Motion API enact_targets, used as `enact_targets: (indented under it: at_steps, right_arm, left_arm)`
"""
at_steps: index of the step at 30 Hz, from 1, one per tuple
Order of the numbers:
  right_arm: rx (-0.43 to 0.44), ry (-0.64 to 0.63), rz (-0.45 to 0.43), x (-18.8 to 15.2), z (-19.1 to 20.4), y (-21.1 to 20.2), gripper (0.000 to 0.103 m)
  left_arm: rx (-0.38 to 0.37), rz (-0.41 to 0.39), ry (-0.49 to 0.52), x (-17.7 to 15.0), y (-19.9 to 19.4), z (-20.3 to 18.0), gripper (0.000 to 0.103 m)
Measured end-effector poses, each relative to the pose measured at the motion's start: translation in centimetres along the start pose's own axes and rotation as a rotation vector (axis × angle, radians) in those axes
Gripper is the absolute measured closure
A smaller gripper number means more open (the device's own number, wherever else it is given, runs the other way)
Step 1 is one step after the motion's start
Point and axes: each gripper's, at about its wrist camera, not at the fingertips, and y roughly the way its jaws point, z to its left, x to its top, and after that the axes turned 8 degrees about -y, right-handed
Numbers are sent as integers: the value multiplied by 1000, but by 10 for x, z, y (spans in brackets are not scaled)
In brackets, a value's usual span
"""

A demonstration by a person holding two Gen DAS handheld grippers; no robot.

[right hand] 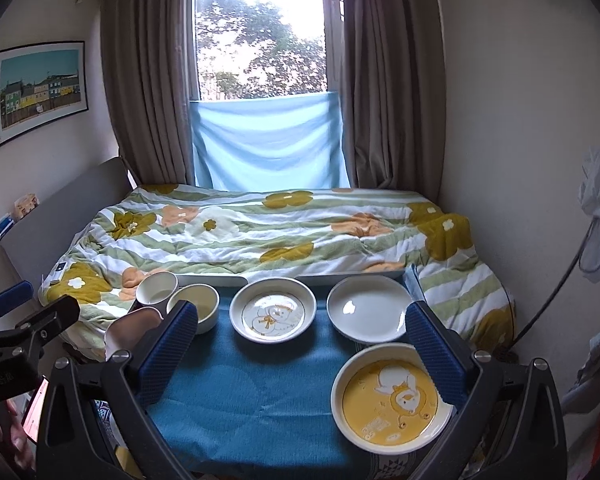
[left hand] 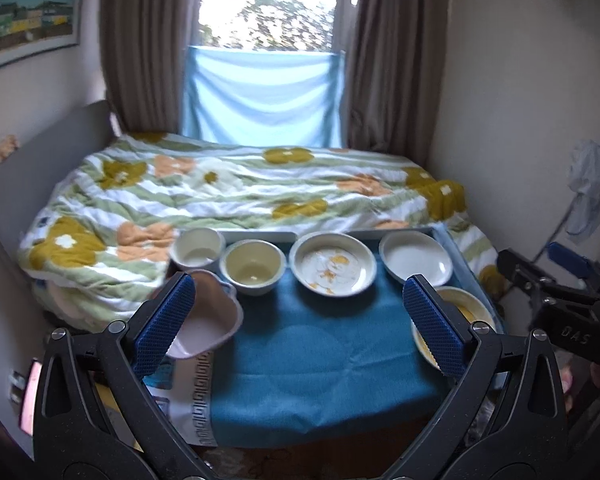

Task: Organize plates and bowls
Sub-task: 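Grasp the rim of the large yellow duck-print plate with both grippers, then lift the yellow plate with both grippers, lower it beside the bowls, open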

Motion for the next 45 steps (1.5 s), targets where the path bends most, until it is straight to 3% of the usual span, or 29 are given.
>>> enact_targets:
  at_steps: [4,10,17,20,27,33,36,38,40,45]
  right_arm:
    - [-28,31,74,-29,-15,12,0]
    - [-55,133,174,-85,-67,29,0]
    - [-18,216,273,-143,-139,67,1]
    - [16,219,308,-161,-166,89,10]
    - [140,191,354,-180,-210,136,35]
    - [231,139,370,-179,-222,165,51]
    - [278,117,380,-177,-225,175,66]
    - [295,101,390,-176,-226,183,69]
    - [301,91,396,-176,-229,187,74]
    - [317,82,416,-175,-238,197,89]
  left_arm:
    - [-73,94,26,-17,34,-15,0]
    - [-184,247,89,-56,92,-60,0]
    - [-162,377,111,-108,164,-111,0]
    - [-169,451,98,-126,193,-126,2]
    - [-173,587,51,-160,256,-155,24]
    - [-167,606,18,-175,279,-168,40]
    - [-160,617,-9,-179,286,-170,51]
    - [-157,621,-27,-179,290,-170,54]
    - [-153,623,-42,-179,294,-170,66]
    - [-127,607,-62,-179,297,-164,77]
